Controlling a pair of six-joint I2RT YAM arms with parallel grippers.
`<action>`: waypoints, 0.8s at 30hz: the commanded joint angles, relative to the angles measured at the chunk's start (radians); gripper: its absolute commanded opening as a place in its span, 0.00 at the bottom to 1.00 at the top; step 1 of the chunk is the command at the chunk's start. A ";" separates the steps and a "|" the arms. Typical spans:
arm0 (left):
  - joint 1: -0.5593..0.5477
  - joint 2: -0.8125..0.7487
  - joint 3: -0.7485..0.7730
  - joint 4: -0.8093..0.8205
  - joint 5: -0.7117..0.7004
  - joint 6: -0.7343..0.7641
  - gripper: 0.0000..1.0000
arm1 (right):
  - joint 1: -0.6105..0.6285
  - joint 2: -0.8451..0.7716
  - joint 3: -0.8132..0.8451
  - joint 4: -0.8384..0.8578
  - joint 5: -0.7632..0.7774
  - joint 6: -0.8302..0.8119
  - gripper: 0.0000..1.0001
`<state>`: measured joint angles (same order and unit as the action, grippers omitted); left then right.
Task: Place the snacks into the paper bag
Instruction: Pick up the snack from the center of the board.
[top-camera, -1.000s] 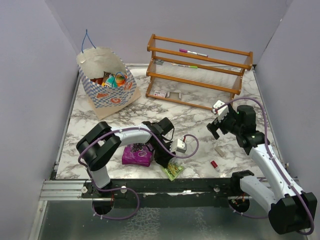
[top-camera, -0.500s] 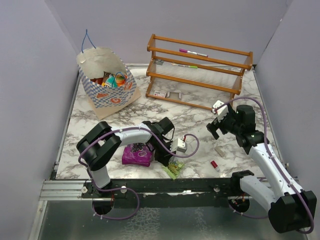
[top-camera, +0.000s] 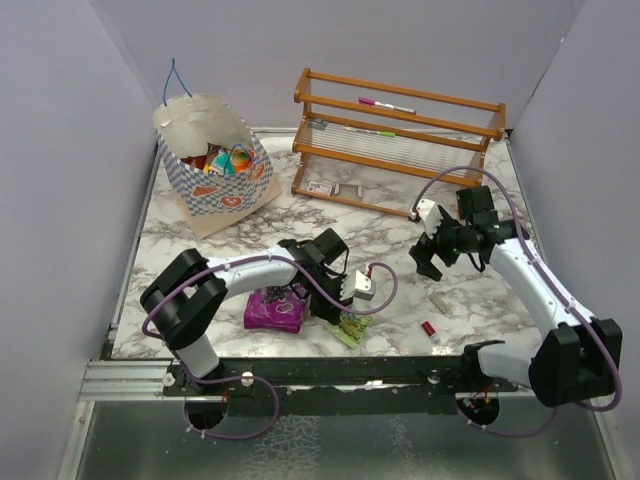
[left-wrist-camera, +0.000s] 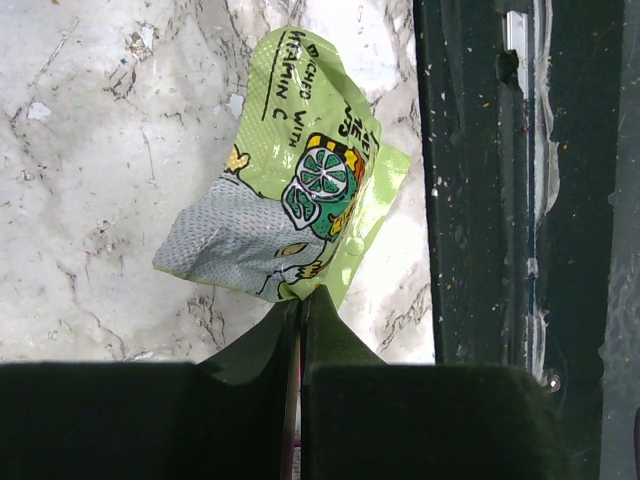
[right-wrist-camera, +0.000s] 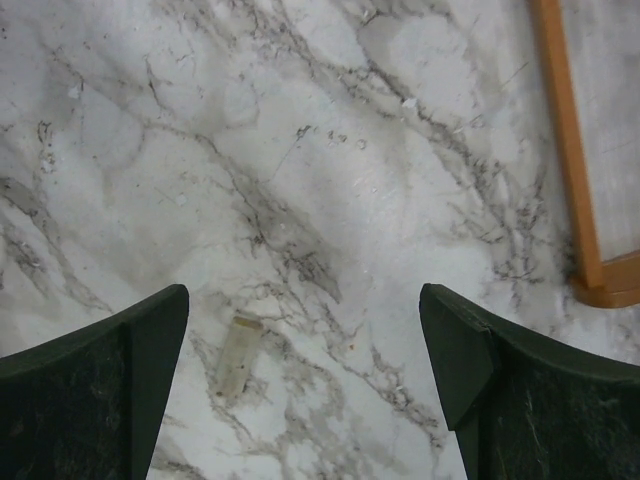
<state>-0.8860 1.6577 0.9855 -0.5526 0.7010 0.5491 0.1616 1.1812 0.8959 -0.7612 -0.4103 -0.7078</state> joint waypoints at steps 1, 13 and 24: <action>-0.008 -0.034 0.013 0.011 -0.029 0.022 0.00 | -0.005 0.081 0.044 -0.132 0.001 0.096 1.00; -0.008 -0.040 0.032 0.009 -0.057 0.037 0.00 | -0.005 0.155 0.017 -0.023 0.184 0.217 1.00; -0.008 -0.038 0.052 0.049 -0.090 0.019 0.00 | -0.006 0.168 0.112 -0.084 0.293 0.304 0.99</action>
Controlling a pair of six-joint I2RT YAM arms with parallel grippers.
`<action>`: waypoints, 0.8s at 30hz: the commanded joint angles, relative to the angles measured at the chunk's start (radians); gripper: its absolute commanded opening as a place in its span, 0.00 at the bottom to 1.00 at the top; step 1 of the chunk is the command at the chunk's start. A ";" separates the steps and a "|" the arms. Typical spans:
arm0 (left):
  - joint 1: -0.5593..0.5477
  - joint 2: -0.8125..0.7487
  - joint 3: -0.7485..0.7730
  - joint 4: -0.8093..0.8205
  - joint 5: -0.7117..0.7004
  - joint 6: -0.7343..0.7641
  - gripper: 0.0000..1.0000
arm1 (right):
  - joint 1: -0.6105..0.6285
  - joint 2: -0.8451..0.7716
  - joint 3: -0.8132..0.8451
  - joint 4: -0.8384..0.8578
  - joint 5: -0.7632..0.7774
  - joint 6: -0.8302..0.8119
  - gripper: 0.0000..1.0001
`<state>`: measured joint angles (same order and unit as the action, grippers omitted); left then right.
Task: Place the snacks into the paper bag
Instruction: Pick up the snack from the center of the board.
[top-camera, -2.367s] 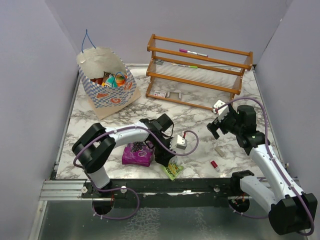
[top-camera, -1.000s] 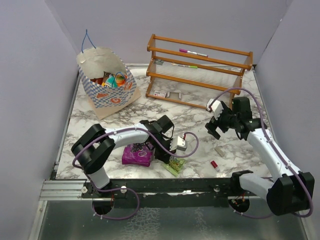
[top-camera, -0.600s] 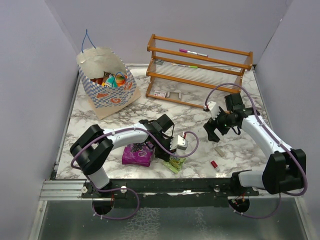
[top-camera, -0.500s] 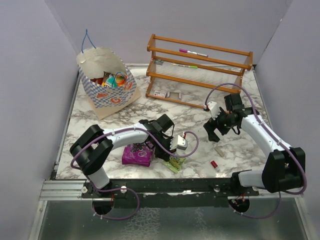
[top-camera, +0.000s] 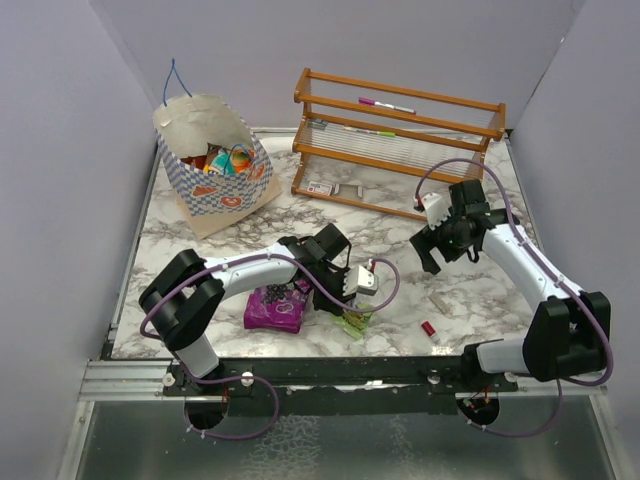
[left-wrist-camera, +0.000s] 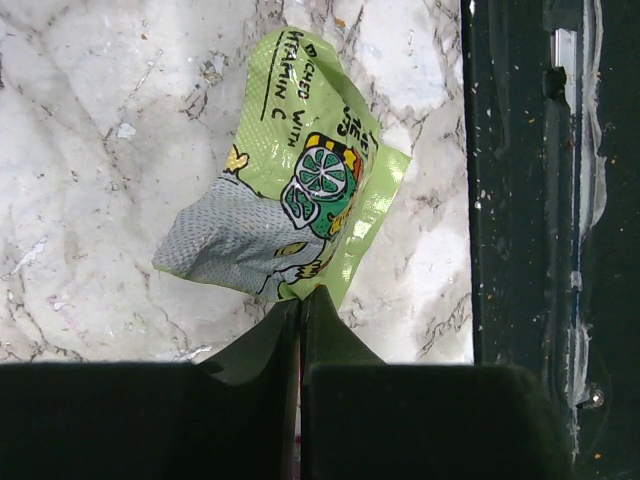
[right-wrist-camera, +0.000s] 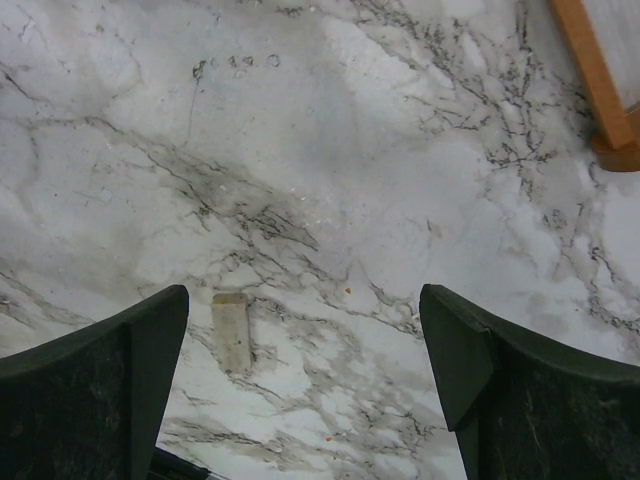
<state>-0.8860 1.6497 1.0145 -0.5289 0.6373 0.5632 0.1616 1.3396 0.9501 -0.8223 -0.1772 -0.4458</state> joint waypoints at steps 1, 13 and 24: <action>-0.008 -0.030 0.024 0.026 -0.031 0.004 0.00 | -0.005 0.002 0.059 -0.031 0.065 0.041 0.99; -0.008 -0.045 0.022 0.048 -0.044 -0.001 0.00 | -0.007 -0.018 0.081 0.006 0.075 0.068 0.98; -0.008 -0.041 0.030 0.057 -0.051 0.011 0.00 | -0.007 -0.117 0.057 0.005 0.111 0.079 0.98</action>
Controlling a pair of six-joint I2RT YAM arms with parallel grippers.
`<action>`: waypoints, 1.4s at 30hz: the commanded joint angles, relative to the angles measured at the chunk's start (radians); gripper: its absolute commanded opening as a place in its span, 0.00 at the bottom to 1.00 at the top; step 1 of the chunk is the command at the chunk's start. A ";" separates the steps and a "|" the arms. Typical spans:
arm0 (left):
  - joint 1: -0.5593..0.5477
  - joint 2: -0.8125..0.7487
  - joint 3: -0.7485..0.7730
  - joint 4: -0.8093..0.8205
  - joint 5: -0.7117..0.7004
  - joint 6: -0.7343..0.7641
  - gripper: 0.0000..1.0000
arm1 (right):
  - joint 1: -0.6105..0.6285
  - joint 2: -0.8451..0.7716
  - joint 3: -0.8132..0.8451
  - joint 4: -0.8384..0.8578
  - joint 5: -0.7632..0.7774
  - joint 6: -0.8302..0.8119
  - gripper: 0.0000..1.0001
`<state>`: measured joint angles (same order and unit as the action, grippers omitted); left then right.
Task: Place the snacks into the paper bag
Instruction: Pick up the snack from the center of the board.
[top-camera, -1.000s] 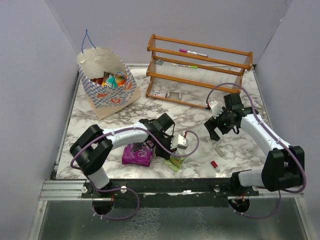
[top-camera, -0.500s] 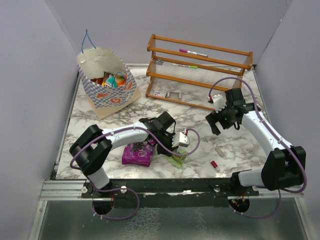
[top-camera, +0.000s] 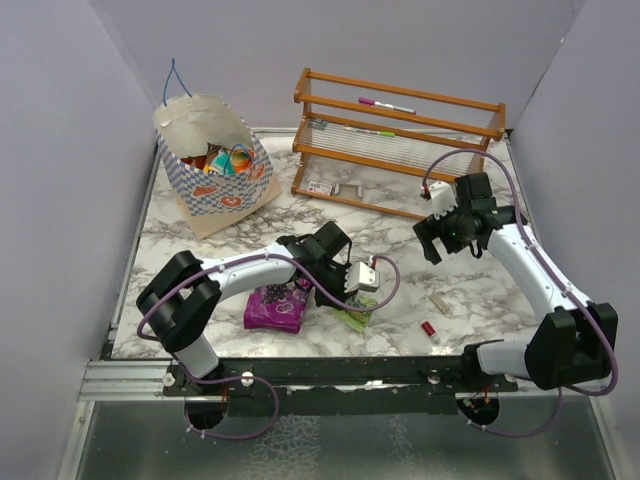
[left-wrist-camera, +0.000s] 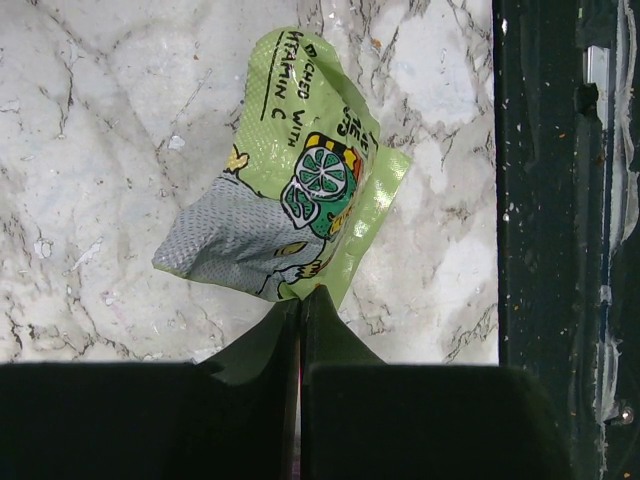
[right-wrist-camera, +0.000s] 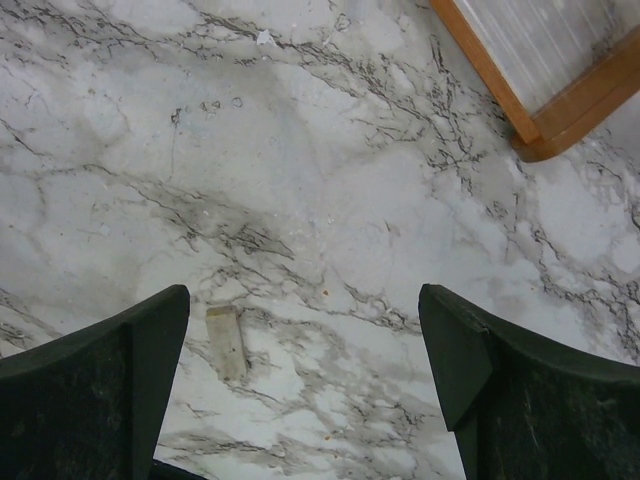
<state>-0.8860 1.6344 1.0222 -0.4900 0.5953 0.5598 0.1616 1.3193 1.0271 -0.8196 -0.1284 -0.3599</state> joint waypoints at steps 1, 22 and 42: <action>-0.008 -0.027 0.020 0.020 -0.009 0.015 0.00 | -0.007 -0.117 -0.026 0.003 0.060 -0.011 0.98; -0.008 -0.027 0.048 0.024 -0.016 0.020 0.00 | -0.005 -0.224 -0.046 -0.004 -0.049 -0.080 0.99; -0.008 -0.022 0.062 0.002 -0.028 0.036 0.00 | -0.005 -0.137 0.053 -0.102 -0.185 -0.413 0.99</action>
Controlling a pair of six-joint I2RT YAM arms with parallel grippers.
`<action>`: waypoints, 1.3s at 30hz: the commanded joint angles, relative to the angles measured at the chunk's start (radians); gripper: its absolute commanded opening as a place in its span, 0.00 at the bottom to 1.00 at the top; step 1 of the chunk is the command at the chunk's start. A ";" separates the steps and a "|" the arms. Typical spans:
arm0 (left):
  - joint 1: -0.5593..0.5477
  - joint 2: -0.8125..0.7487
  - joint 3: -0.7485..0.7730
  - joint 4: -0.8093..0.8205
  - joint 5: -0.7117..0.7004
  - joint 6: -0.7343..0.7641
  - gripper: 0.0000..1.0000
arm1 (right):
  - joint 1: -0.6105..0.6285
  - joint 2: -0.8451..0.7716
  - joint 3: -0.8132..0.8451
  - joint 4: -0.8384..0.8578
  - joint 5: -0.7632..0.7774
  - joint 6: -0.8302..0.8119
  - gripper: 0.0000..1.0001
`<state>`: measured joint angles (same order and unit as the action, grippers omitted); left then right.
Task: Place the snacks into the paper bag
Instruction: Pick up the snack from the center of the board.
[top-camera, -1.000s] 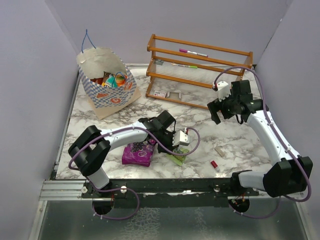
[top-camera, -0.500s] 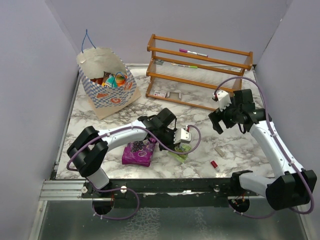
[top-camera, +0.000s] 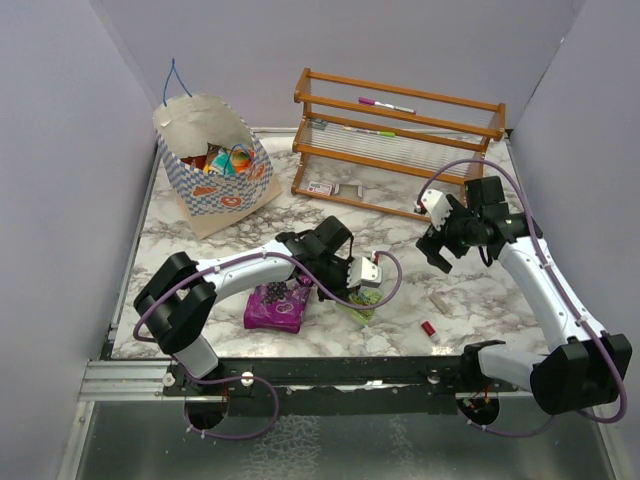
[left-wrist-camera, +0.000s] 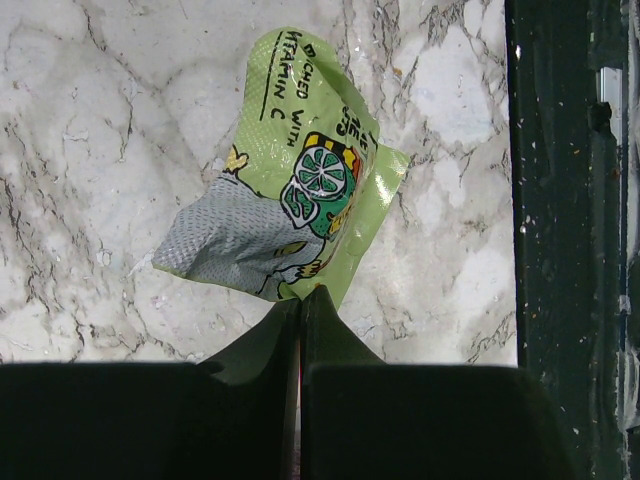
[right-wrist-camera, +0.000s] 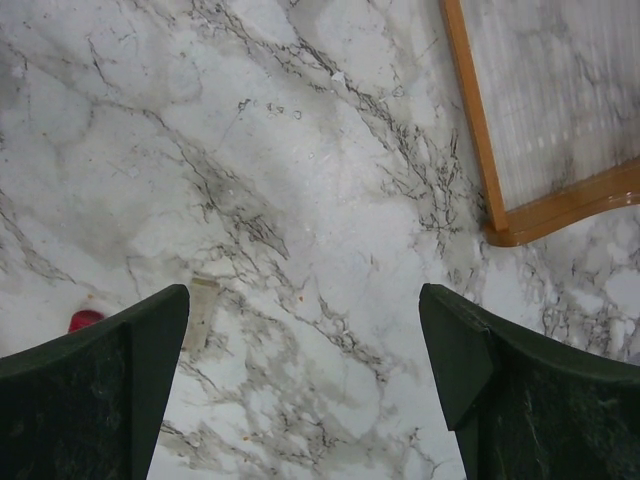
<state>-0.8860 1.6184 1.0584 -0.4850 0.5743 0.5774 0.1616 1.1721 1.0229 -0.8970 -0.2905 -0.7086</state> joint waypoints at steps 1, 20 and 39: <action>-0.008 -0.006 0.026 -0.002 -0.008 0.018 0.00 | -0.005 0.010 0.063 -0.021 -0.018 -0.022 0.99; -0.008 -0.087 0.210 -0.169 -0.045 0.066 0.00 | -0.004 -0.147 -0.173 0.416 -0.107 0.204 1.00; 0.158 -0.192 0.615 -0.223 -0.418 -0.061 0.00 | -0.005 -0.202 -0.277 0.511 -0.160 0.294 1.00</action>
<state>-0.8169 1.4528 1.5784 -0.6830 0.2771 0.6029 0.1616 1.0004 0.7593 -0.4385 -0.4381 -0.4252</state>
